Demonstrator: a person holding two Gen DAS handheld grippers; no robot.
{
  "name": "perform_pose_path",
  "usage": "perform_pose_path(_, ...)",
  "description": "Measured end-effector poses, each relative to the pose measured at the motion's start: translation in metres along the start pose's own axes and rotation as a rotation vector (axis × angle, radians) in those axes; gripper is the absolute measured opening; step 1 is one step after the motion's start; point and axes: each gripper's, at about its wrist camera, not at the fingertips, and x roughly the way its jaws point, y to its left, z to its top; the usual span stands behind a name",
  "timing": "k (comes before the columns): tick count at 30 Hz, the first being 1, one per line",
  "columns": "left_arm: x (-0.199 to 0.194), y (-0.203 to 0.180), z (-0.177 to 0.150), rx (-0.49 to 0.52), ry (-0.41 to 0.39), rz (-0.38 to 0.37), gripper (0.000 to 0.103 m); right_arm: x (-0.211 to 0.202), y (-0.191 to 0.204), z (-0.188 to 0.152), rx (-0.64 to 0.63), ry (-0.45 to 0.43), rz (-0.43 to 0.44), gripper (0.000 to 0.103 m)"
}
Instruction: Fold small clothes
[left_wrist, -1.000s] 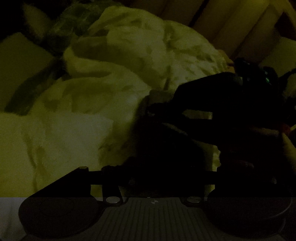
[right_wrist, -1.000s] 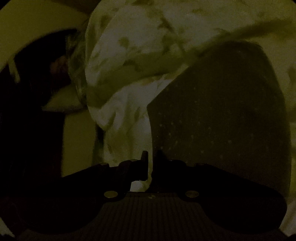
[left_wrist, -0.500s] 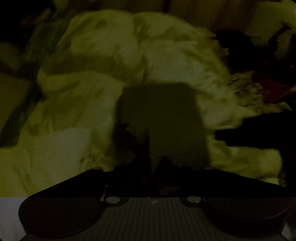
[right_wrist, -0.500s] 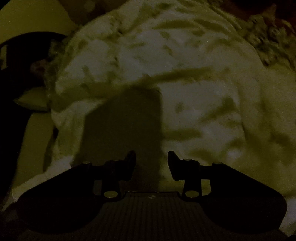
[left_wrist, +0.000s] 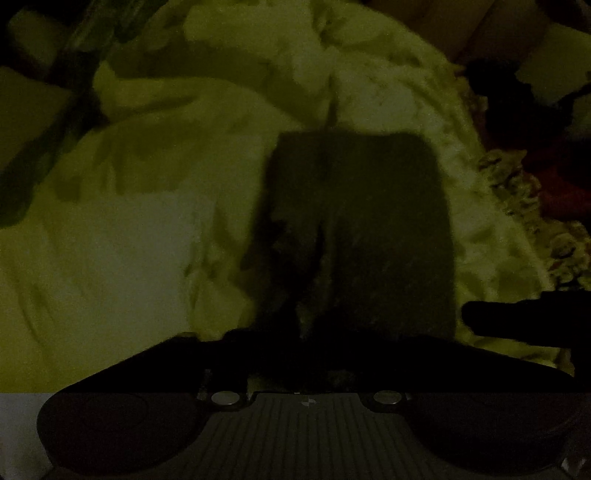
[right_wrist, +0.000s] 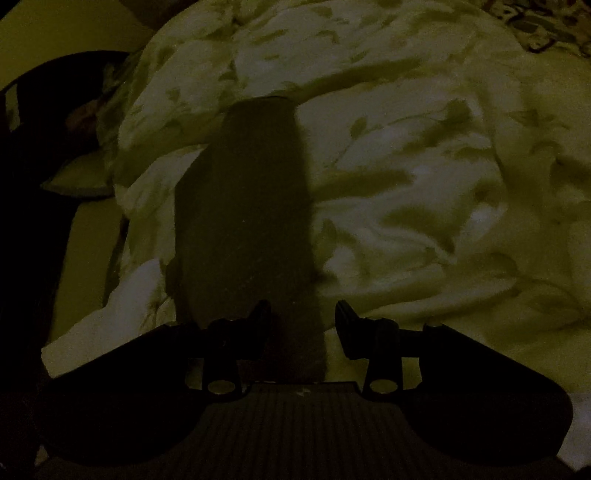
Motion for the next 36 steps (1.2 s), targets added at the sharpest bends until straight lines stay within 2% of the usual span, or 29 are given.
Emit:
perform_pose_path(2, -0.013, 0.002, 0.005, -0.015, -0.038, -0.028, 0.103, -0.001, -0.001, 0.001, -0.003, -0.001, 0.012, 0.053)
perform_pose_path(5, -0.022, 0.006, 0.017, -0.013, -0.074, -0.087, 0.103, -0.001, -0.003, 0.008, 0.006, -0.005, 0.033, 0.056)
perform_pose_path(10, 0.003, 0.016, 0.038, -0.012, -0.002, -0.230, 0.103, -0.006, -0.008, 0.028, 0.005, -0.023, 0.101, 0.068)
perform_pose_path(13, 0.022, 0.023, 0.040, -0.019, 0.067, -0.222, 0.103, -0.004, -0.010, 0.039, 0.011, -0.027, 0.110, 0.069)
perform_pose_path(16, 0.031, 0.028, 0.038, -0.037, 0.101, -0.246, 0.103, 0.002, -0.012, 0.046, 0.035, -0.027, 0.117, 0.069)
perform_pose_path(24, 0.046, 0.029, 0.029, -0.089, 0.155, -0.290, 0.103, 0.029, -0.025, 0.040, 0.126, 0.038, 0.168, 0.072)
perform_pose_path(27, 0.053, 0.026, 0.028, -0.076, 0.165, -0.288, 0.103, 0.042, -0.034, 0.035, 0.183, 0.044, 0.193, 0.072)
perform_pose_path(30, 0.062, 0.026, 0.029, -0.113, 0.181, -0.321, 0.103, 0.053, -0.038, 0.035, 0.217, 0.046, 0.211, 0.073)
perform_pose_path(33, 0.069, 0.022, 0.032, -0.148, 0.199, -0.302, 0.103, 0.060, -0.037, 0.037, 0.234, 0.031, 0.237, 0.072)
perform_pose_path(36, 0.071, 0.011, 0.034, -0.125, 0.202, -0.258, 0.103, 0.070, -0.033, 0.039, 0.243, 0.032, 0.246, 0.068)
